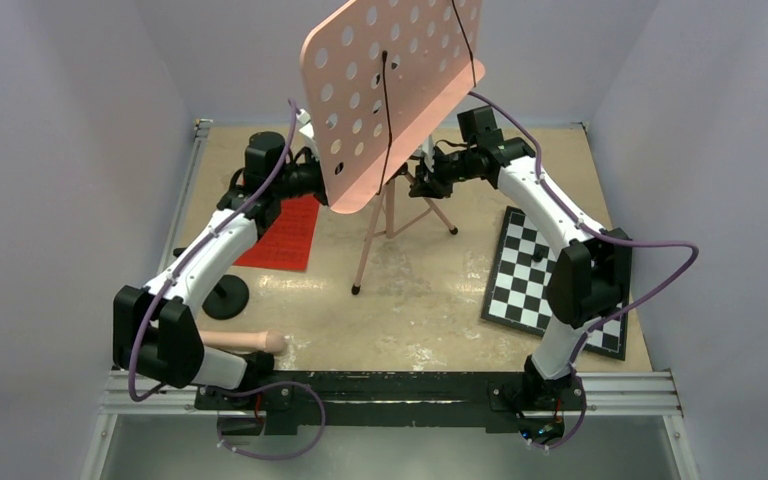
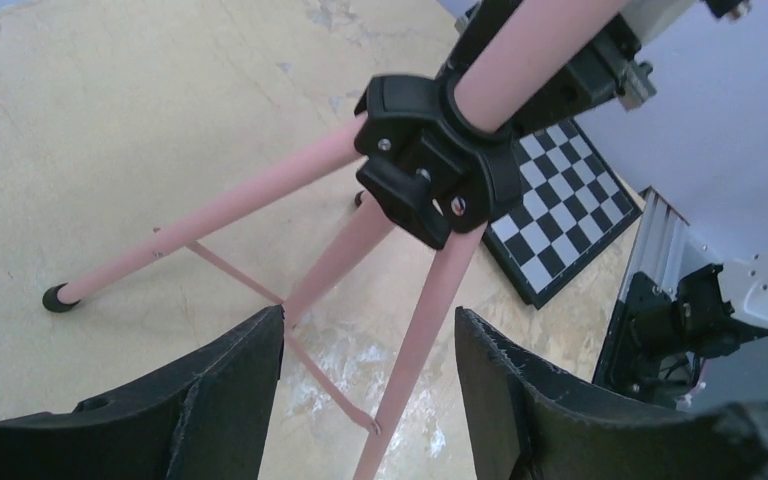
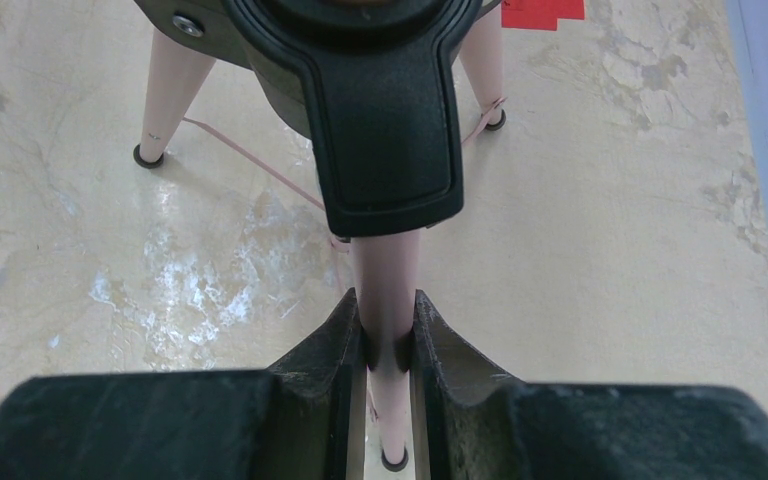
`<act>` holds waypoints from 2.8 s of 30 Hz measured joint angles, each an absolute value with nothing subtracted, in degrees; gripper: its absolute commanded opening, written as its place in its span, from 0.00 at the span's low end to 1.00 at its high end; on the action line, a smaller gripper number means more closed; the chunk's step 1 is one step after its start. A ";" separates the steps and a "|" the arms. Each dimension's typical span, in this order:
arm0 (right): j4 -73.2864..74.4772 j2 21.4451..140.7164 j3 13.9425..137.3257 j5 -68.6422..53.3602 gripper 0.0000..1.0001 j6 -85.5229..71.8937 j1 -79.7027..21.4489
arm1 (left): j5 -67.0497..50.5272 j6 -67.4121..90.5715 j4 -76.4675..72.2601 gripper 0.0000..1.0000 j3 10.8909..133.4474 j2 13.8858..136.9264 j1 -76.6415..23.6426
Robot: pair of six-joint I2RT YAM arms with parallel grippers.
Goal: Pack up the instrument practice props
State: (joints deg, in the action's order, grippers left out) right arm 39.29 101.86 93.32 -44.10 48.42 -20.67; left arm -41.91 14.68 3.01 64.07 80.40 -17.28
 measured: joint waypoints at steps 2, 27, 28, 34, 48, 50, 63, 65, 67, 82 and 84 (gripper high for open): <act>39.29 101.86 93.32 -44.10 0.00 48.42 -20.67 | -41.63 16.99 1.76 0.67 64.84 81.14 -17.30; 39.27 101.84 93.30 -44.03 0.00 48.42 -20.73 | -41.39 25.02 -5.21 0.65 68.25 85.49 -17.30; 39.29 101.84 93.27 -44.03 0.00 48.42 -20.73 | -41.36 25.15 -5.37 0.65 68.45 85.49 -17.30; 39.27 101.84 93.27 -44.03 0.00 48.42 -20.73 | -41.08 27.05 -6.09 0.66 69.04 85.62 -17.26; 38.63 101.56 92.66 -44.01 0.00 48.29 -20.73 | -39.44 29.50 -6.61 0.66 71.13 88.44 -16.32; 38.50 101.49 92.60 -43.99 0.00 48.18 -20.73 | -38.68 29.45 -6.55 0.66 71.13 88.77 -16.12; 38.46 101.49 92.60 -43.99 0.00 48.01 -20.88 | -36.99 29.21 -4.80 0.66 69.82 91.13 -15.38; 38.46 101.49 92.60 -43.99 0.00 47.97 -20.88 | -36.95 28.58 -4.25 0.66 69.60 91.11 -15.38; 38.46 101.49 92.60 -44.01 0.00 47.92 -20.88 | -36.84 27.49 -2.92 0.67 69.45 91.07 -15.16; 38.33 101.67 90.94 -42.89 0.44 40.18 -20.88 | -43.57 19.27 -2.28 0.77 60.77 71.35 -10.70; 38.41 101.67 90.94 -42.89 0.47 38.17 -20.86 | -44.34 17.96 -7.20 0.77 60.77 70.52 -13.10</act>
State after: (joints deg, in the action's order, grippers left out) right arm 38.41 101.67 90.94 -42.89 38.17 -20.86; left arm -44.34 17.96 -7.20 60.77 70.52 -13.10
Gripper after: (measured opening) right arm 0.429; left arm 0.768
